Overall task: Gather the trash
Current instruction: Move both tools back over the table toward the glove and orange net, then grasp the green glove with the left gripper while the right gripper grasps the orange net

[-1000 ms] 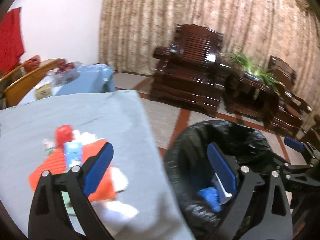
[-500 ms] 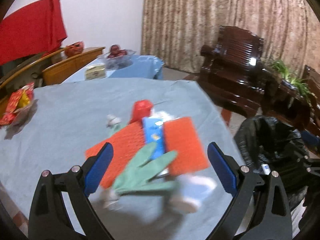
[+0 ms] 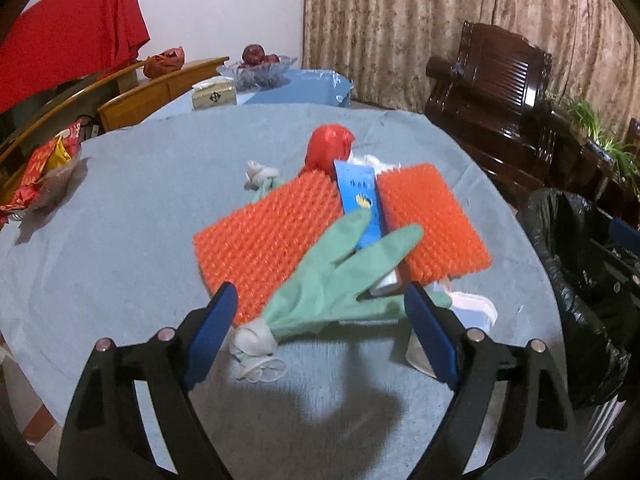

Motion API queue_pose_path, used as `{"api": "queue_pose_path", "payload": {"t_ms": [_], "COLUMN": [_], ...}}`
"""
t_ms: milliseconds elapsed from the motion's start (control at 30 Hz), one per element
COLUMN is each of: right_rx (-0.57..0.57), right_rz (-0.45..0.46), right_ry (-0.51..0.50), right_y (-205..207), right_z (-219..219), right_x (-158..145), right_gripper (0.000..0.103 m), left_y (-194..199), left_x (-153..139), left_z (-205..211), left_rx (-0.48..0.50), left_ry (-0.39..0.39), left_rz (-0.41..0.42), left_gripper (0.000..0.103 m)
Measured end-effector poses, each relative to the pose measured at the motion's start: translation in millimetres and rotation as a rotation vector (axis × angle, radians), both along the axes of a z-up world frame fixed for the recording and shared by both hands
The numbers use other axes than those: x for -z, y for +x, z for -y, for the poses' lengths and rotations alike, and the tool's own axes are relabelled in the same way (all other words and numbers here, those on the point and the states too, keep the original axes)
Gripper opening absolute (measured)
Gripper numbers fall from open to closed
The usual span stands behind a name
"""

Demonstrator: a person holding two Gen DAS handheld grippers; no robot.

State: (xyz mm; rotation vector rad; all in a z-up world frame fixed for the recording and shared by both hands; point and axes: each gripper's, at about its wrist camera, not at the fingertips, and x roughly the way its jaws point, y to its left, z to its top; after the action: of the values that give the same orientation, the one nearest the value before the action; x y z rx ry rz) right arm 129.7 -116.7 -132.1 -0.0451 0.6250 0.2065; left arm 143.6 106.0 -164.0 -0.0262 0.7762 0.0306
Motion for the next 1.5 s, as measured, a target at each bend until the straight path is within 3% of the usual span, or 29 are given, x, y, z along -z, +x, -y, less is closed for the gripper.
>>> {"api": "queue_pose_path", "payload": {"t_ms": [167, 367, 433, 533, 1000, 1200, 1300, 1367, 1500], "right_rx": [-0.009, -0.029, -0.039, -0.055, -0.129, -0.148, -0.163, -0.177, -0.212], "right_rz": [-0.017, -0.026, -0.019, -0.012, -0.04, -0.106, -0.135, -0.15, -0.147], "right_ry": [0.005, -0.002, -0.013, -0.012, 0.023, 0.034, 0.026, 0.032, 0.052], "right_y": [8, 15, 16, 19, 44, 61, 65, 66, 63], "right_z": [-3, -12, -16, -22, -60, -74, -80, -82, -84], "right_x": [6, 11, 10, 9, 16, 32, 40, 43, 40], "right_gripper": [0.092, 0.091, 0.091, 0.09, 0.076, 0.055, 0.04, 0.022, 0.011], "left_y": [10, 23, 24, 21, 9, 13, 14, 14, 13], "left_x": [12, 26, 26, 24, -15, -19, -20, -20, -21], "left_z": [1, 3, -2, -10, -30, -40, -42, -42, -39], "left_rx": [0.006, 0.006, 0.003, -0.001, -0.04, -0.066, -0.066, -0.062, -0.055], "left_ry": [-0.017, -0.03, -0.059, -0.091, -0.117, -0.125, -0.125, -0.126, -0.123], "left_rz": [-0.03, -0.094, -0.098, -0.095, 0.028, 0.042, 0.045, 0.047, 0.05], "left_gripper": [0.073, 0.04, 0.023, 0.012, 0.009, 0.009, 0.009, 0.009, 0.009]}}
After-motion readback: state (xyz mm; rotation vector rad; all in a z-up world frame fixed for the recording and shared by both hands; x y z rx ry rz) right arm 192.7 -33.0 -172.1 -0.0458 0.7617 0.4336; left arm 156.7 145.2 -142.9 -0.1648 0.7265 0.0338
